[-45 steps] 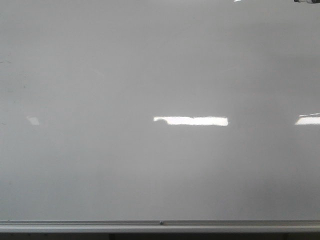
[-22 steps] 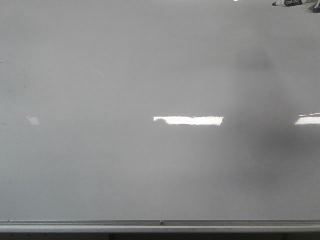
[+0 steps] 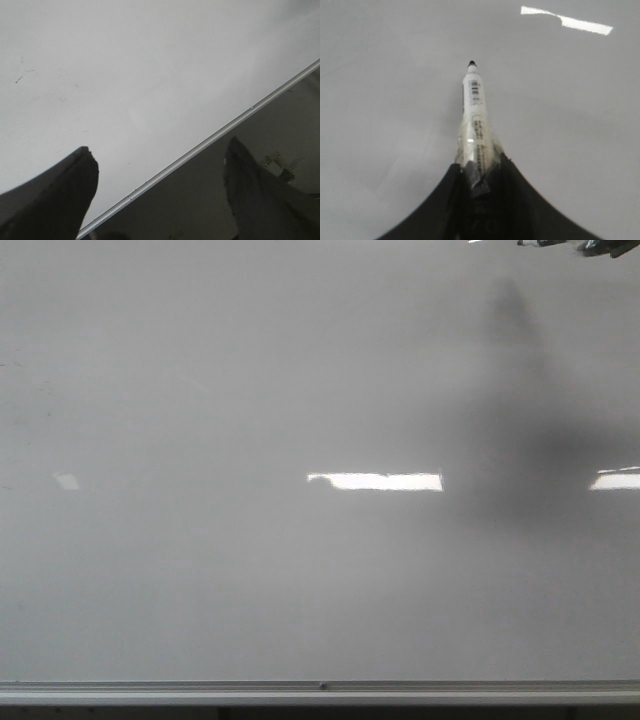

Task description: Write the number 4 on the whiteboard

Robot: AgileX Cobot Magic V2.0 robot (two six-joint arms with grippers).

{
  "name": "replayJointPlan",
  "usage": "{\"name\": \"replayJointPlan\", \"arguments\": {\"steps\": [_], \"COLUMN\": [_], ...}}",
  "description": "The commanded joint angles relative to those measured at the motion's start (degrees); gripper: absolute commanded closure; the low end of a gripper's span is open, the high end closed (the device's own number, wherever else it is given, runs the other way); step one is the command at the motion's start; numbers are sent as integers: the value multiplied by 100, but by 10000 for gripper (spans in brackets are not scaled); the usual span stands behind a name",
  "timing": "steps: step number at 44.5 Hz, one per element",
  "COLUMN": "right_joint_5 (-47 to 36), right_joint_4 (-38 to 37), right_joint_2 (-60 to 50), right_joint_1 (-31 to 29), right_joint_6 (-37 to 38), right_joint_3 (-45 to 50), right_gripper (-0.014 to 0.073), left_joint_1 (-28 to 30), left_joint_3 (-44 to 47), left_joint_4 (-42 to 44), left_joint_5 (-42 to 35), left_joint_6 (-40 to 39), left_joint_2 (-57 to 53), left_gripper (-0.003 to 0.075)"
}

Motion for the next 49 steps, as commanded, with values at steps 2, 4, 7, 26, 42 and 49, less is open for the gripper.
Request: {"name": "replayJointPlan", "arguments": {"steps": [2,4,7,26,42,49], "right_joint_5": [-486,-493,-454,546,890,897], "right_joint_4": [67,67,67,62,-306,-292], "right_joint_2": [63,145,209,541,541,447], "right_joint_1": [-31,-31,-31,309,-420,-398], "right_joint_6": [14,14,14,-196,-196,-196], "right_joint_3": [-272,-272,-272,-253,-253,-253], "right_gripper": [653,653,653,653,653,653], "left_joint_1": [20,20,20,20,20,20], "left_joint_3": [-147,-147,-147,-147,-147,-147], "left_joint_4": [-84,-84,-84,-84,-84,-84], "left_joint_5": [-375,-375,-375,-567,-577,-577], "left_joint_6": [-44,-44,-44,-44,-44,-44], "left_joint_2": [-43,-43,-43,-43,-43,-43], "left_gripper": [209,209,209,209,209,209]}}
